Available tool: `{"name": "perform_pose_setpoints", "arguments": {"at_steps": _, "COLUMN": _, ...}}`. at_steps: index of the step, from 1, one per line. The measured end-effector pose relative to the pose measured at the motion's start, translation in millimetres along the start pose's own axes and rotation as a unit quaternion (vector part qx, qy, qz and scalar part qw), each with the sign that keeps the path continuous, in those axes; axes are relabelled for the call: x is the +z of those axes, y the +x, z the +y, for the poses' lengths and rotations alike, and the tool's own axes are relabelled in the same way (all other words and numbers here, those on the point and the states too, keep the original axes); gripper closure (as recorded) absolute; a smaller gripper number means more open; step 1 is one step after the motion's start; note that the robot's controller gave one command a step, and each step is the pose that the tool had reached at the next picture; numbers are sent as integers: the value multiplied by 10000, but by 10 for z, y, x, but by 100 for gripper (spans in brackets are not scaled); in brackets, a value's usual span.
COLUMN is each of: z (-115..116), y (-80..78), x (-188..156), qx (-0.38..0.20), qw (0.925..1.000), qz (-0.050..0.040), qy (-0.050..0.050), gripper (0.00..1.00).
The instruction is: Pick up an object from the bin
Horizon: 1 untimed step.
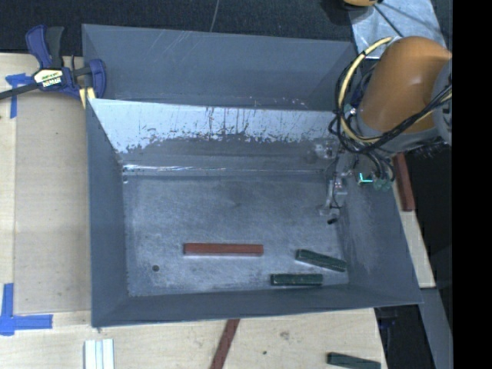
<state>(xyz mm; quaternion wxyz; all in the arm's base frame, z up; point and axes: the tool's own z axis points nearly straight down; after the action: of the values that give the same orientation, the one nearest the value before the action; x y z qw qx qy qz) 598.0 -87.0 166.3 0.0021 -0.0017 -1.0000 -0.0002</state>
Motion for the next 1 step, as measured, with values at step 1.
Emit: {"name": "perform_pose_setpoints", "arguments": {"at_steps": 1, "z": 3, "y": -19, "x": -47, "qx": -12, "qw": 10000, "qz": -42, "qy": 5, "gripper": 0}}
